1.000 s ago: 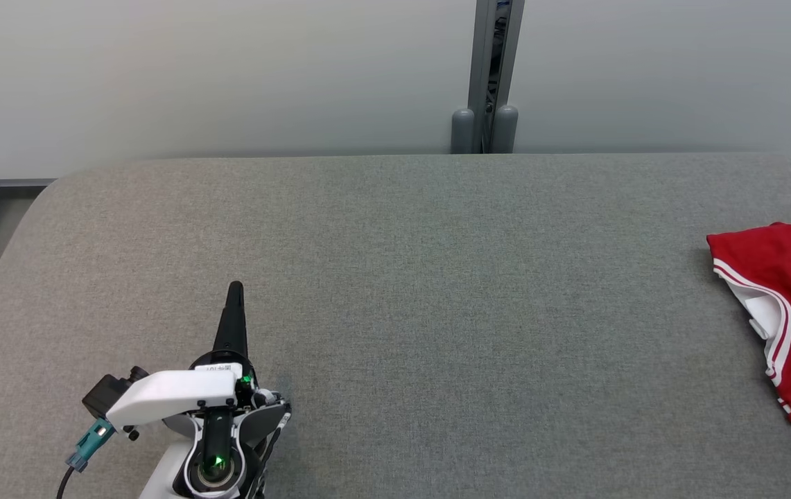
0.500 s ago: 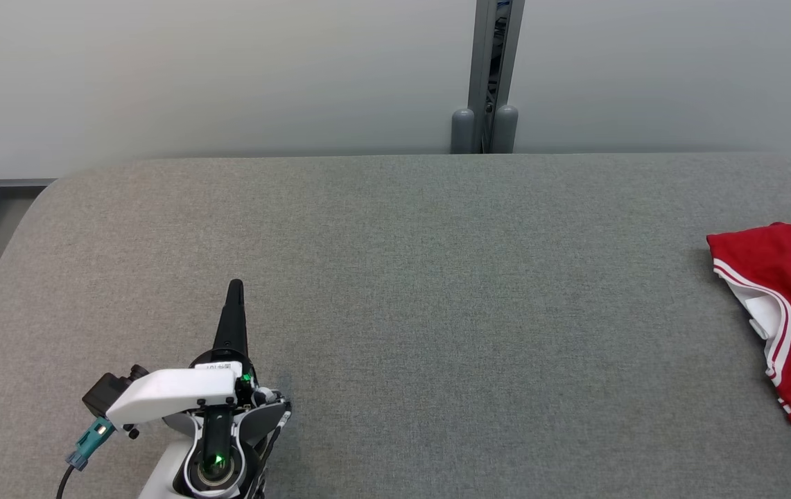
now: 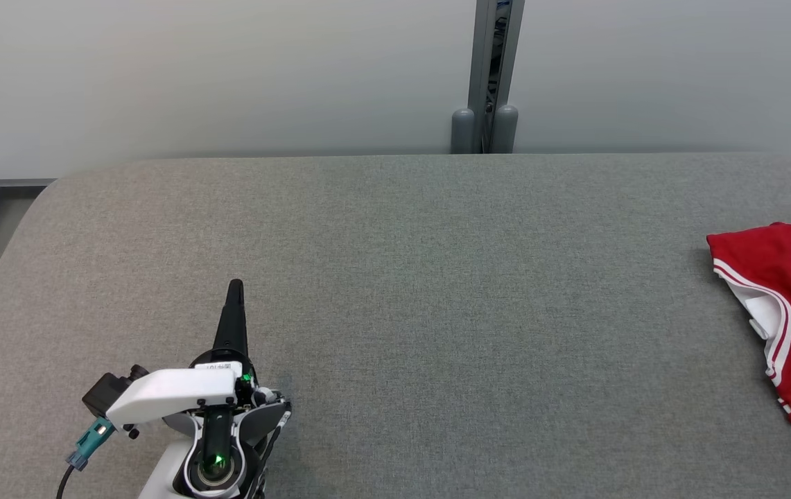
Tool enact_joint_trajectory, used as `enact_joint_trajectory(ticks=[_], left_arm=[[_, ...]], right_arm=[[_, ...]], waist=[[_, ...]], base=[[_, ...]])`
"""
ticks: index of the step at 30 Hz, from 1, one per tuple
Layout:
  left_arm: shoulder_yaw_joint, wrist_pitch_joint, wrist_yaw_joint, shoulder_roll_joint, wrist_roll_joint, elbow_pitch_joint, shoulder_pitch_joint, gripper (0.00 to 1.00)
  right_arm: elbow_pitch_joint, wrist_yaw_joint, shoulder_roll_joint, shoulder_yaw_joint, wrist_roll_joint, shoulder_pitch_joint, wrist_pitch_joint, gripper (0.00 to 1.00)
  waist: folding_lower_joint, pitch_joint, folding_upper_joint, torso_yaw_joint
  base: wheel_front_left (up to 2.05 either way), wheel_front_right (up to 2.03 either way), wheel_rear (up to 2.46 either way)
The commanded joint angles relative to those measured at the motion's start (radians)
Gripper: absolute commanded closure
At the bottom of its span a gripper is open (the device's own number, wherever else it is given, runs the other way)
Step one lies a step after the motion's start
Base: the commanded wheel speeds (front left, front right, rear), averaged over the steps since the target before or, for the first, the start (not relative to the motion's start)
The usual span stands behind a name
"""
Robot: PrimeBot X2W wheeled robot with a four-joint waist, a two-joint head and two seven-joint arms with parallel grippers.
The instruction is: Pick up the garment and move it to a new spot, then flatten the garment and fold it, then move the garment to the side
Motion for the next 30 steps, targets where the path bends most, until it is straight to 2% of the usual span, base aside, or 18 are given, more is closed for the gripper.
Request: enact_joint_trajectory(ticks=[1, 30], left_arm=[[0.001, 0.002, -0.002, 0.006, -0.003, 0.000, -0.011, 1.00], [0.001, 0.002, -0.002, 0.006, -0.003, 0.000, -0.011, 1.00]], right_arm=[[0.001, 0.000, -0.007, 0.001, 0.006, -0.007, 0.002, 1.00], [0.001, 0.000, -0.007, 0.003, 0.007, -0.006, 0.001, 1.00]], waist=[[0.0000, 0.000, 0.0000, 0.000], [0.0000, 0.000, 0.0000, 0.000]], base=[[0.00, 0.00, 0.00], [0.00, 0.00, 0.00]])
